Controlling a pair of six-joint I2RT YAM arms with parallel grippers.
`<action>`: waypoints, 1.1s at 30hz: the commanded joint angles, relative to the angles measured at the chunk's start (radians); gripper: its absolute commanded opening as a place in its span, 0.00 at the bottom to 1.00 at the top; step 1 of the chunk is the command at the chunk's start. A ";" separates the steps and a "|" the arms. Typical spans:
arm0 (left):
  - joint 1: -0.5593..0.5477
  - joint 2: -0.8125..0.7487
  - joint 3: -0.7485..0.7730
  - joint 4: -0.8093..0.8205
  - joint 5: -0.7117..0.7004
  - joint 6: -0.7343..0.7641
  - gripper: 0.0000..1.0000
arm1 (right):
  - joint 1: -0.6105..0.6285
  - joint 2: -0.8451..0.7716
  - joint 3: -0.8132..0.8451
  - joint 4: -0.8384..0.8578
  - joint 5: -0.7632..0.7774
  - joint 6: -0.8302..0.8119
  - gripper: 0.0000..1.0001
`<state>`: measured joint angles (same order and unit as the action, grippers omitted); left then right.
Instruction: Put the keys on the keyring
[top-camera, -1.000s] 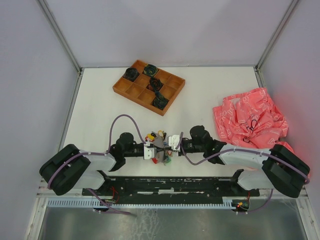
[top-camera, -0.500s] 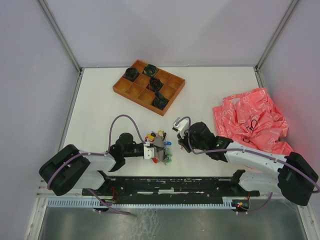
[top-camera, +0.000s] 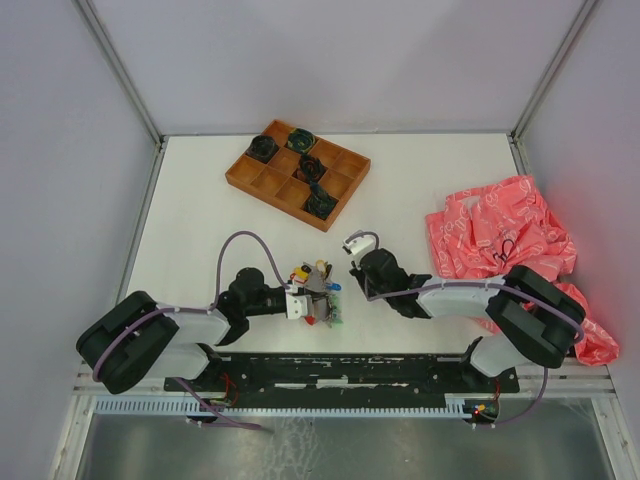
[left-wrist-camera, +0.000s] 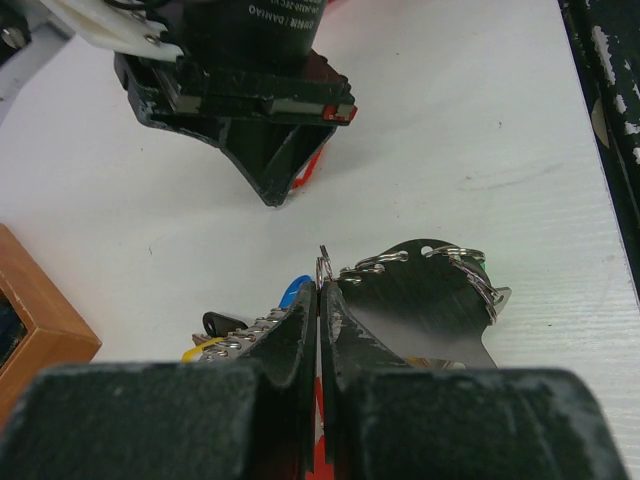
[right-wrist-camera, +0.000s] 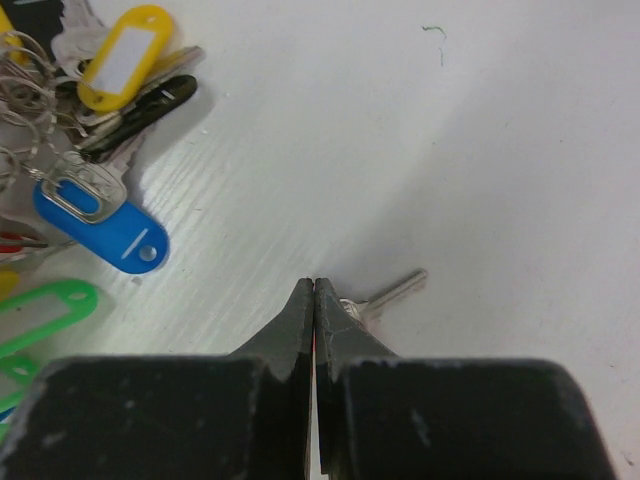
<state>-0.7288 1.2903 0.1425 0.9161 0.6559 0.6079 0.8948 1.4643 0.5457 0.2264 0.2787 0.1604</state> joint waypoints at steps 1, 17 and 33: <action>-0.004 -0.018 -0.001 0.104 -0.006 -0.016 0.03 | 0.003 0.038 0.048 0.024 0.056 0.049 0.01; -0.004 -0.028 -0.003 0.105 -0.008 -0.024 0.03 | 0.001 0.095 0.459 -0.766 0.033 0.079 0.43; -0.004 -0.046 -0.006 0.090 -0.018 -0.025 0.03 | 0.056 0.448 0.809 -1.102 0.075 0.010 0.40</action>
<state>-0.7288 1.2758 0.1402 0.9302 0.6403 0.6075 0.9340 1.8824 1.2831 -0.8158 0.3012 0.1917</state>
